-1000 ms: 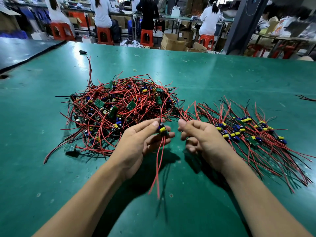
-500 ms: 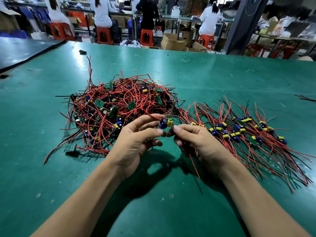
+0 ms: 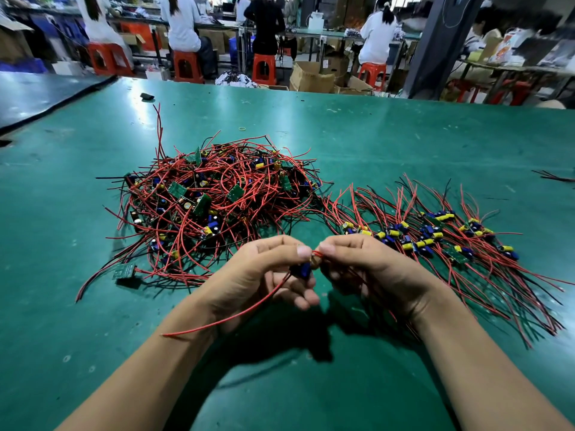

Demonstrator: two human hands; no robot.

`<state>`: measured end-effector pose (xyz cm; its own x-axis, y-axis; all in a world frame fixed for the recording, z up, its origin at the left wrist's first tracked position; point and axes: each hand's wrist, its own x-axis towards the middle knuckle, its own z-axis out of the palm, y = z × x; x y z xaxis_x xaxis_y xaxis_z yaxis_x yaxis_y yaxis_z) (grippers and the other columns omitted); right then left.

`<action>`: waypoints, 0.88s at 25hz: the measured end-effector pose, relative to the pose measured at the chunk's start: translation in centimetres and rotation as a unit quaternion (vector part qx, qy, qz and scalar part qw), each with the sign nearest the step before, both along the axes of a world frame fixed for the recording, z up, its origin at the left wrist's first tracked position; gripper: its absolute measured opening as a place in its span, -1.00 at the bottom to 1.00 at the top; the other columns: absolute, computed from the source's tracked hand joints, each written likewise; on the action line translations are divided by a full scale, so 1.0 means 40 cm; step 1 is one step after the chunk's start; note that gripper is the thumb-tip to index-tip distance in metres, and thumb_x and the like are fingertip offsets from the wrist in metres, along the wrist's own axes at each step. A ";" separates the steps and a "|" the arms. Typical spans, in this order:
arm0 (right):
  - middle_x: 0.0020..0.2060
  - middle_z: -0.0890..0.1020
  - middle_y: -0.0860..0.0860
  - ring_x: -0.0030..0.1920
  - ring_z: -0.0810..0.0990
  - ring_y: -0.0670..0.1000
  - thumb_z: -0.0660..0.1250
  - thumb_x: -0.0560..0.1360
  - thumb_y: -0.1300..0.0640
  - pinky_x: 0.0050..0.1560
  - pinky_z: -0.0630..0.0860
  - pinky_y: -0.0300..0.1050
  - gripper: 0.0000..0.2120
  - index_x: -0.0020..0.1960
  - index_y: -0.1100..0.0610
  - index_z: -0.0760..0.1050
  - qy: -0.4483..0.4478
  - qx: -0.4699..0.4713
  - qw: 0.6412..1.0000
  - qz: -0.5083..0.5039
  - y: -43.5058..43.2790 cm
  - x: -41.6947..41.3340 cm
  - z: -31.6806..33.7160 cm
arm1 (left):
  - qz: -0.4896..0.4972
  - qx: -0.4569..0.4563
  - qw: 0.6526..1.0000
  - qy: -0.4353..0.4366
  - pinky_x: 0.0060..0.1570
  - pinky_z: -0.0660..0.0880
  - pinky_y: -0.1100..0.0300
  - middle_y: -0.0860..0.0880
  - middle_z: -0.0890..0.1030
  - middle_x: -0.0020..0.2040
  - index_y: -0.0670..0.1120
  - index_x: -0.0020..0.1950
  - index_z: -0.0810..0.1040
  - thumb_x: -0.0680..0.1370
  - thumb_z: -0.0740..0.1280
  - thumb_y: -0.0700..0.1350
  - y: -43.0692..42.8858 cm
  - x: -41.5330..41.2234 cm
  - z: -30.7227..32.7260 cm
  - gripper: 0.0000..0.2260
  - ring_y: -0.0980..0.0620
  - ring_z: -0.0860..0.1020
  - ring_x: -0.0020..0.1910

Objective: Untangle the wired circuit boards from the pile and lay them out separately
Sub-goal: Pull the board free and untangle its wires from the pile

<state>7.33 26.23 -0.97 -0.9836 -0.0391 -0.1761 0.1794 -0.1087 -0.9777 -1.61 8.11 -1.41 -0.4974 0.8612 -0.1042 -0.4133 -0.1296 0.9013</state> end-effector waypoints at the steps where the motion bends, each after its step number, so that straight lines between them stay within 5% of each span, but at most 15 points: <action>1: -0.37 0.54 -0.06 -0.43 0.38 -0.16 0.44 0.48 -0.16 -0.45 0.25 -0.36 -0.73 -0.16 0.04 0.69 -0.004 -0.019 1.000 -0.024 0.002 -0.006 0.001 | 0.025 -0.007 1.000 -0.008 -0.43 0.57 0.18 -0.21 0.62 -0.32 -0.14 -0.14 0.63 0.36 0.51 -0.14 0.003 -0.004 -0.003 -0.85 -0.15 0.65 -0.39; 5: -0.26 0.66 -0.03 -0.48 0.42 -0.16 0.30 0.49 -0.11 -0.48 0.38 -0.33 -0.68 -0.08 0.08 0.73 -0.011 -0.190 0.976 -0.108 0.031 -0.015 0.002 | 0.117 0.027 0.990 -0.068 -0.34 0.61 0.17 -0.22 0.70 -0.18 -0.14 -0.06 0.62 0.34 0.45 -0.09 0.016 -0.017 -0.006 -0.77 -0.15 0.71 -0.25; 9: -0.10 0.69 0.02 -0.34 0.55 -0.11 0.47 0.43 0.04 -0.30 0.51 -0.27 -0.73 0.11 0.08 0.71 0.017 -0.104 0.991 -0.085 0.012 -0.022 -0.024 | 0.105 0.033 0.993 -0.029 -0.22 0.64 0.14 -0.26 0.69 0.01 -0.24 0.11 0.49 0.43 0.43 -0.12 0.016 -0.001 -0.020 -0.67 -0.16 0.71 -0.12; 13: -0.12 0.72 0.12 -0.29 0.66 -0.04 0.47 0.46 0.01 -0.31 0.60 -0.16 -0.71 0.12 0.13 0.69 0.014 -0.051 0.994 -0.100 -0.028 -0.034 -0.044 | 0.091 -0.023 0.995 0.016 -0.18 0.65 0.11 -0.29 0.69 -0.06 -0.25 0.06 0.59 0.41 0.45 -0.16 0.021 0.018 -0.033 -0.72 -0.15 0.70 -0.15; 16: -0.26 0.67 0.09 -0.40 0.60 -0.01 0.46 0.48 0.01 -0.39 0.58 -0.15 -0.75 0.05 0.16 0.70 0.004 -0.052 0.993 -0.107 -0.026 -0.028 -0.042 | 0.077 -0.050 0.996 0.009 -0.20 0.66 0.09 -0.27 0.69 -0.15 -0.12 -0.11 0.71 0.44 0.43 -0.22 0.023 0.028 -0.028 -0.92 -0.16 0.68 -0.25; 19: -0.23 0.61 0.15 -0.37 0.49 0.04 0.50 0.42 -0.02 -0.38 0.44 -0.17 -0.71 -0.01 0.18 0.70 0.005 -0.016 0.991 -0.134 -0.029 -0.030 -0.046 | 0.092 -0.070 0.992 0.052 -0.38 0.59 0.16 -0.17 0.61 -0.30 -0.03 -0.19 0.70 0.56 0.32 -0.26 0.033 0.039 -0.039 -0.77 -0.12 0.63 -0.40; 22: -0.28 0.52 0.19 -0.38 0.40 0.10 0.53 0.40 0.00 -0.39 0.34 -0.15 -0.74 -0.11 0.21 0.66 0.014 -0.011 0.987 -0.157 -0.041 -0.036 -0.049 | 0.139 -0.073 0.982 0.105 -0.47 0.50 0.22 -0.13 0.56 -0.32 -0.13 -0.13 0.60 0.61 0.30 -0.16 0.044 0.052 -0.048 -0.85 -0.06 0.59 -0.47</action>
<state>5.89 24.60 -2.94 -0.9526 0.2642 -0.1507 0.1059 -0.1763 -0.9786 0.47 9.89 -3.32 -0.7352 0.6724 -0.0856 -0.1828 -0.0752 0.9803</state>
